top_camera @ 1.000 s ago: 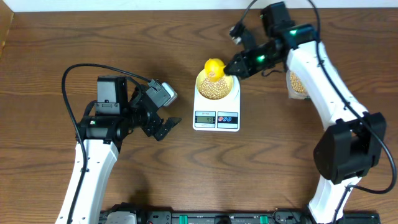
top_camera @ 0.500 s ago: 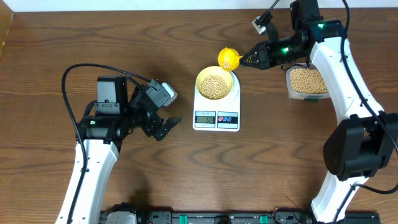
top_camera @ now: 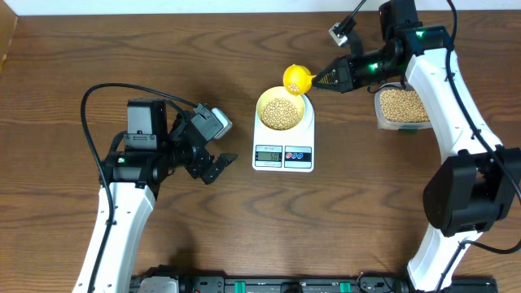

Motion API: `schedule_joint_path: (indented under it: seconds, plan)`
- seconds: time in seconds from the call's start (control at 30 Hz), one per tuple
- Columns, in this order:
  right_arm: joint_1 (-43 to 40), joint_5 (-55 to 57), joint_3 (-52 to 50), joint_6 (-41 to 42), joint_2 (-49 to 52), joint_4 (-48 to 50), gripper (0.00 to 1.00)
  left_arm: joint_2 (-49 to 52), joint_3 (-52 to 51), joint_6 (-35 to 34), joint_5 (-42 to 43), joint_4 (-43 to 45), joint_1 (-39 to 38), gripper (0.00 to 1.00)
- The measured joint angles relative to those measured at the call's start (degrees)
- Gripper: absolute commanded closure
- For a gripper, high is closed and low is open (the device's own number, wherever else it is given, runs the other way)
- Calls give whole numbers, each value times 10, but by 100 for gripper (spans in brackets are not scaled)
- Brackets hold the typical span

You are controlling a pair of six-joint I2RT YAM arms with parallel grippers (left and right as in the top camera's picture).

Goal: Scoop item into bowl and weigh 50g on scale
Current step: 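Lift the scoop with the right gripper and carry it to the tub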

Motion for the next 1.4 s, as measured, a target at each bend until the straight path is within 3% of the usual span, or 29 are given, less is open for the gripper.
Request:
schedule_joint_path:
  seconds: [0.33,0.77,1.13,1.4]
  plan:
    - [-62,-54,0,-16,0,-12,99,0,0,0,0,0,0,2]
    - [-245,-55,1,-52,-37,-83,99,0,0,0,0,0,0,2]
    - [-398,49,2,-80,-41,-131,99,0,0,0,0,0,0,2]
    - [-389,116,2,-87,-41,-130,99,0,0,0,0,0,0,2]
